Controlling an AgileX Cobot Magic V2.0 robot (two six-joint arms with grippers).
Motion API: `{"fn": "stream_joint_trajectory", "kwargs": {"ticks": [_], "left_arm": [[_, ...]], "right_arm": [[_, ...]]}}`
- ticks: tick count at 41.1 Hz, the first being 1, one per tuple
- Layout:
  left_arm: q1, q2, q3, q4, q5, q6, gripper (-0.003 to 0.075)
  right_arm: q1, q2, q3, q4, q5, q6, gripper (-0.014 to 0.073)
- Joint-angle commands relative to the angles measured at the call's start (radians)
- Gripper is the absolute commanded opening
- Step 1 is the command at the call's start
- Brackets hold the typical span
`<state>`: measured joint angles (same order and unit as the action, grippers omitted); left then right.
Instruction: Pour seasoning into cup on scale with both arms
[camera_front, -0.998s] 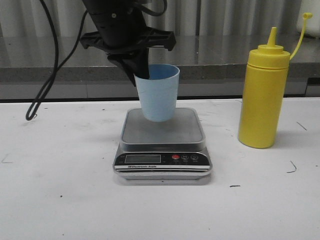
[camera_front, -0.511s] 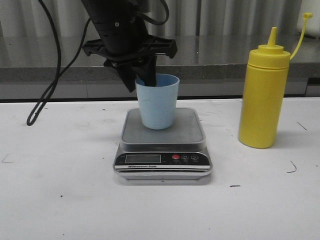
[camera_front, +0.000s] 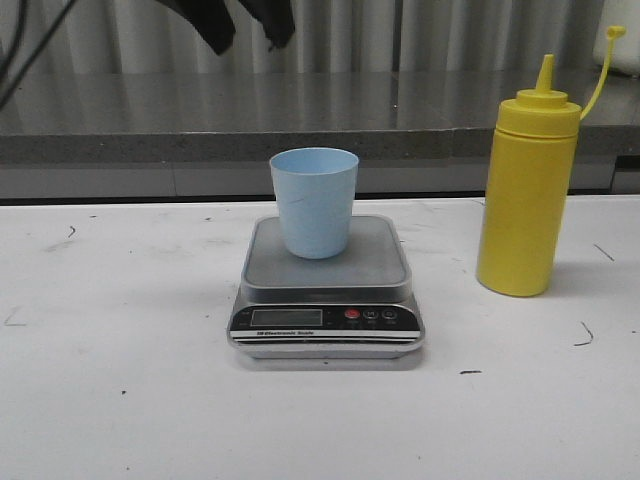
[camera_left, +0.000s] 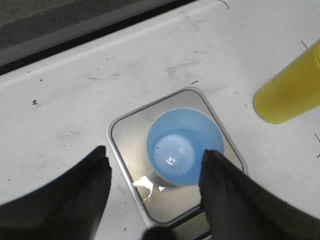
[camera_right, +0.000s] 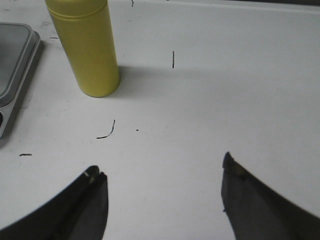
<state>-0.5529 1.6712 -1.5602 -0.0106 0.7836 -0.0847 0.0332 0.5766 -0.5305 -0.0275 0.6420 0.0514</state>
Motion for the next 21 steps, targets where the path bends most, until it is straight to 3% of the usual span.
{"fn": "stream_joint_trajectory", "kwargs": {"ticks": [1, 9, 21], "left_arm": [[-0.007, -0.15, 0.073, 0.037, -0.087, -0.004, 0.0385], [0.023, -0.364, 0.276, 0.049, -0.132, -0.004, 0.0385], [0.181, -0.679, 0.541, 0.042, -0.122, -0.004, 0.0385]], "right_arm": [[0.003, 0.01, -0.034, -0.016, -0.061, -0.009, 0.0509], [0.003, 0.01, -0.034, -0.016, -0.061, -0.009, 0.0509], [0.003, 0.01, -0.034, -0.016, -0.061, -0.009, 0.0509]]}}
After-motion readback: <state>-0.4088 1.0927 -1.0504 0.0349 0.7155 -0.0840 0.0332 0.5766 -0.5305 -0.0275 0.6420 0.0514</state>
